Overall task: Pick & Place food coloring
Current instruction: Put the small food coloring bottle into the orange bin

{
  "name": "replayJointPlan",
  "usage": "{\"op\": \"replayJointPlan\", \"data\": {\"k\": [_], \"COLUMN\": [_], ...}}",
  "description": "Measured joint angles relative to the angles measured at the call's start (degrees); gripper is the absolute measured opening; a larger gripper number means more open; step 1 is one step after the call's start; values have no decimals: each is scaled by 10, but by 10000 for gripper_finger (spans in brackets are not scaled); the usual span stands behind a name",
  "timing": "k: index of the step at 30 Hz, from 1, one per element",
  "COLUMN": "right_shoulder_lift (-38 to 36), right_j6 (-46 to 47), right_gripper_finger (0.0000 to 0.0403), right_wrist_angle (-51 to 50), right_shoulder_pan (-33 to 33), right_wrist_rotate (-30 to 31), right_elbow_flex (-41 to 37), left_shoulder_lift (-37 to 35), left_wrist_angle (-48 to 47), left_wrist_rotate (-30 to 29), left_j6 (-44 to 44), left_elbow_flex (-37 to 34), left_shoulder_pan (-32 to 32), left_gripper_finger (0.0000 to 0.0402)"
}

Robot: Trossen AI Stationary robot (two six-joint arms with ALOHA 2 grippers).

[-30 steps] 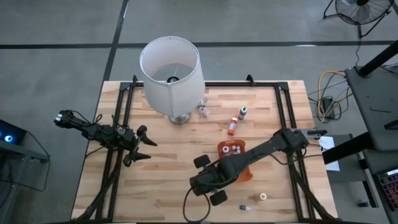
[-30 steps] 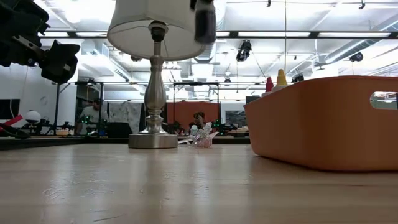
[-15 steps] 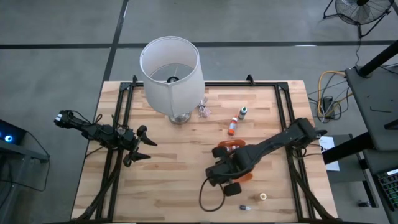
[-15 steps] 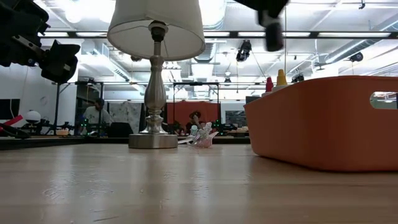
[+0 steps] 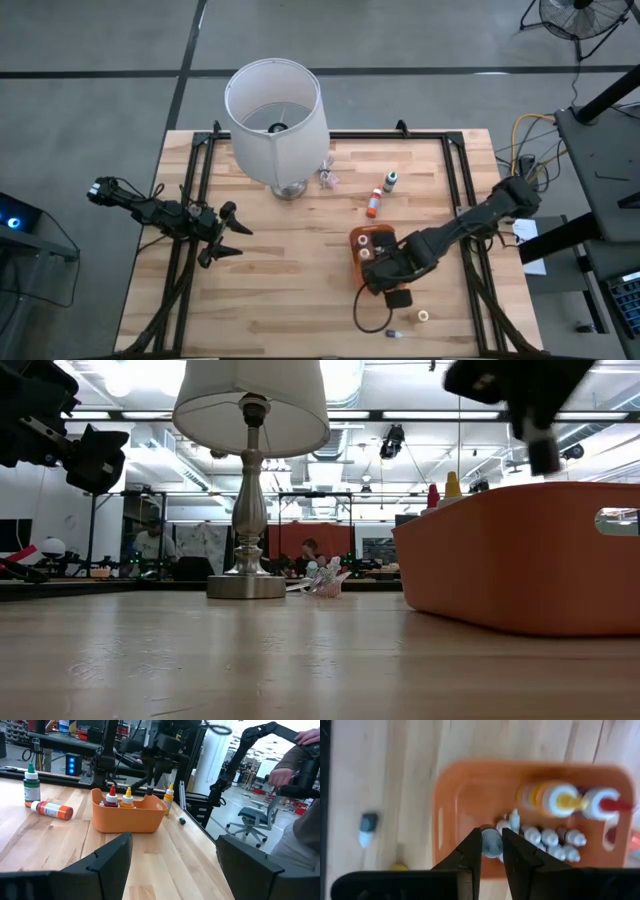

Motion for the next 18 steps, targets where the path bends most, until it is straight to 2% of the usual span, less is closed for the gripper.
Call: {"op": "replayJointPlan", "data": {"k": [14,18], "right_shoulder_lift": [-23,-23], "right_j6": [33,44], "right_gripper_finger": [54,54], "right_wrist_angle": [55,96], "right_shoulder_pan": [19,19], "right_wrist_rotate": [-7,-27], "right_elbow_flex": [-115,-140], "left_shoulder_lift": [0,0], "left_wrist_angle": [0,0], "left_wrist_rotate": [0,0], "left_j6": [0,0], "left_elbow_flex": [0,0], "left_shoulder_pan": [0,0], "left_gripper_finger": [259,259]}}
